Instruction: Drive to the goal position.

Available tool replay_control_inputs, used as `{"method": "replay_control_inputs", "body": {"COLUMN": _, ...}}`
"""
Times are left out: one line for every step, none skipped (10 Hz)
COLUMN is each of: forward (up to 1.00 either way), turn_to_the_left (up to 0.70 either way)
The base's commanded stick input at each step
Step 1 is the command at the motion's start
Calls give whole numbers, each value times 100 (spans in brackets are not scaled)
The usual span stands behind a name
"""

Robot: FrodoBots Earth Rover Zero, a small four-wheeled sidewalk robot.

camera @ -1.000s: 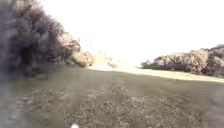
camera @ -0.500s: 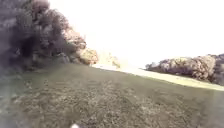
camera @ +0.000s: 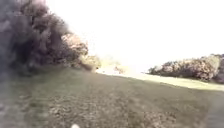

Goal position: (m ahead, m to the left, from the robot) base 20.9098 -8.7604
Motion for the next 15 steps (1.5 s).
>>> {"method": "replay_control_inputs", "body": {"forward": 85, "turn_to_the_left": -10}}
{"method": "replay_control_inputs", "body": {"forward": 85, "turn_to_the_left": -3}}
{"method": "replay_control_inputs", "body": {"forward": 85, "turn_to_the_left": 0}}
{"method": "replay_control_inputs", "body": {"forward": 85, "turn_to_the_left": 0}}
{"method": "replay_control_inputs", "body": {"forward": 85, "turn_to_the_left": 0}}
{"method": "replay_control_inputs", "body": {"forward": 85, "turn_to_the_left": 0}}
{"method": "replay_control_inputs", "body": {"forward": 85, "turn_to_the_left": 0}}
{"method": "replay_control_inputs", "body": {"forward": 85, "turn_to_the_left": 0}}
{"method": "replay_control_inputs", "body": {"forward": 85, "turn_to_the_left": 0}}
{"method": "replay_control_inputs", "body": {"forward": 85, "turn_to_the_left": 0}}
{"method": "replay_control_inputs", "body": {"forward": 85, "turn_to_the_left": 0}}
{"method": "replay_control_inputs", "body": {"forward": 85, "turn_to_the_left": 0}}
{"method": "replay_control_inputs", "body": {"forward": 85, "turn_to_the_left": 0}}
{"method": "replay_control_inputs", "body": {"forward": 85, "turn_to_the_left": 0}}
{"method": "replay_control_inputs", "body": {"forward": 85, "turn_to_the_left": 0}}
